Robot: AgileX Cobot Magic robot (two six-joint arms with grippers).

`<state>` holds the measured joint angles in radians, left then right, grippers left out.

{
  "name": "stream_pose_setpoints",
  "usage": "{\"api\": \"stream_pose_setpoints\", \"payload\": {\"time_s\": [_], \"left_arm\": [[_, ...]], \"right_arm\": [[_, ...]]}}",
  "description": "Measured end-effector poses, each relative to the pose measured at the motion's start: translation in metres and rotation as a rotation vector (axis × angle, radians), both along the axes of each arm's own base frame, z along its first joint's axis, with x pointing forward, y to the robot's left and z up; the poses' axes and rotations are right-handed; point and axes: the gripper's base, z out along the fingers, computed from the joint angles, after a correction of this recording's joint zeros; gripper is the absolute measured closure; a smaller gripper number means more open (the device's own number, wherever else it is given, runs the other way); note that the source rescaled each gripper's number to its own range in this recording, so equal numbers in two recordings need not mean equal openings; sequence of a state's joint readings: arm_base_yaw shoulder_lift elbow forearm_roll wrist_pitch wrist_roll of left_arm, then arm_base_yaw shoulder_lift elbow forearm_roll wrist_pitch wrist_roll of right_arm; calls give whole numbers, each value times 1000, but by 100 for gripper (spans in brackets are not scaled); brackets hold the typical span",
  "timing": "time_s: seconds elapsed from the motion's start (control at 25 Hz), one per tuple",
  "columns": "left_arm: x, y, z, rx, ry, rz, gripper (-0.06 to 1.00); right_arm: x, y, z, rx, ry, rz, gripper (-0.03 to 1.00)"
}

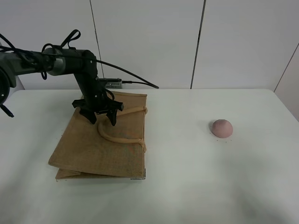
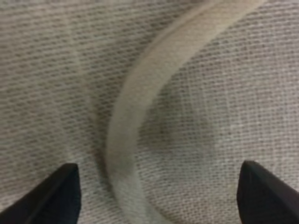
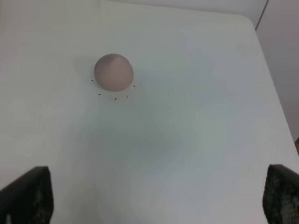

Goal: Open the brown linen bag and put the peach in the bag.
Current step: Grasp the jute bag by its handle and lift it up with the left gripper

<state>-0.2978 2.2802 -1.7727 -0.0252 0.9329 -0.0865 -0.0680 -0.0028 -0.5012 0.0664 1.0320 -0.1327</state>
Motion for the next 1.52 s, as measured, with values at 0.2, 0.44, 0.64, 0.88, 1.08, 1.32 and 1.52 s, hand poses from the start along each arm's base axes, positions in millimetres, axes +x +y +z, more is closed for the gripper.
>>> {"api": "stream_pose_setpoints", "payload": {"time_s": [0.2,0.44,0.64,0.88,1.08,1.32,1.52], "left_arm": [[4,12,-4,8,9,42,-1],[5,15,-9,-26,31,59,-1],[5,14,-18,-33,50,63,-1],[6,14,-38,-28,80,66,4],[7,15,-37,-21,80,63,38],[7,14,-36,-29,84,65,94],[8,14,-29,-18,99,56,94]], "right_arm": [[0,0,0,0,0,0,-3],[0,0,0,0,0,0,-3],[0,0,0,0,0,0,-3],[0,0,0,0,0,0,-3],[0,0,0,0,0,0,-3],[0,0,0,0,0,0,-3],[0,0,0,0,0,0,-3]]}}
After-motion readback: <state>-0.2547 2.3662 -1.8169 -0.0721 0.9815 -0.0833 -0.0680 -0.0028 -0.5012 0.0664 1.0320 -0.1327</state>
